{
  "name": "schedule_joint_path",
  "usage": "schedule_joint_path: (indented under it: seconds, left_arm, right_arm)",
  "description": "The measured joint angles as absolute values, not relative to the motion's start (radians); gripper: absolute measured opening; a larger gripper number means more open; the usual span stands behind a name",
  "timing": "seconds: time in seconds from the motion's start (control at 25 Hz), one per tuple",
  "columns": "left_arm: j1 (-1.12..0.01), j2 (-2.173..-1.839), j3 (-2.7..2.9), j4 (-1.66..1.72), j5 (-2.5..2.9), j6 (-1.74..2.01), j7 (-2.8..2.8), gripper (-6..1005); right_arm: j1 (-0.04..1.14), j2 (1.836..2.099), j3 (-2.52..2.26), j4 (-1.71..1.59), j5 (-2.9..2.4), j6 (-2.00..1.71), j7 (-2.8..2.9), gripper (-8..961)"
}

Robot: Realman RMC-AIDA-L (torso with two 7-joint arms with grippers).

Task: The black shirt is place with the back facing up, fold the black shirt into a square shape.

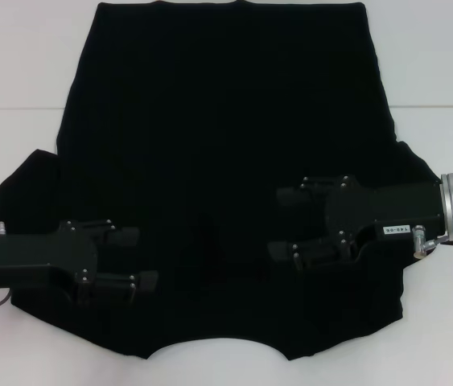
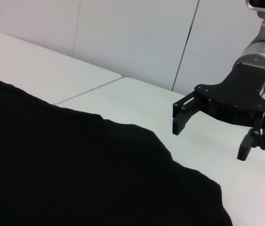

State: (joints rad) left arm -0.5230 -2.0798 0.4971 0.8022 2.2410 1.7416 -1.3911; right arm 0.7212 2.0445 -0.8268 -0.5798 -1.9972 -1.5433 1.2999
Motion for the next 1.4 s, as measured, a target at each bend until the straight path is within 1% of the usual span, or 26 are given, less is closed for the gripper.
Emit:
schedule_joint_path:
  seconds: [0.6, 0.72, 0.92, 1.04, 1.4]
  left_arm:
    - [-0.525, -2.083, 0.491, 0.801, 2.240, 1.743, -1.398, 844]
    - [-0.527, -2.081, 0.473, 0.801, 2.222, 1.707, -1.473, 844]
    - [-0.531, -2.072, 0.464, 0.809, 2.223, 1.608, -1.637, 844]
    - [-0.530, -2.064, 0.462, 0.825, 2.236, 1.546, -1.746, 843]
    - [-0.525, -2.056, 0.425, 0.913, 2.384, 1.400, -2.003, 843]
  right_arm:
    - [0.717, 2.046, -0.819, -0.580, -1.995, -1.543, 1.307, 924]
    - [0.717, 2.046, -0.811, -0.580, -1.992, -1.542, 1.317, 924]
    - [0.723, 2.057, -0.804, -0.580, -1.992, -1.539, 1.332, 924]
    - [0.725, 2.059, -0.806, -0.580, -1.992, -1.528, 1.349, 924]
    - [0.729, 2.071, -0.803, -0.580, -1.991, -1.513, 1.360, 924]
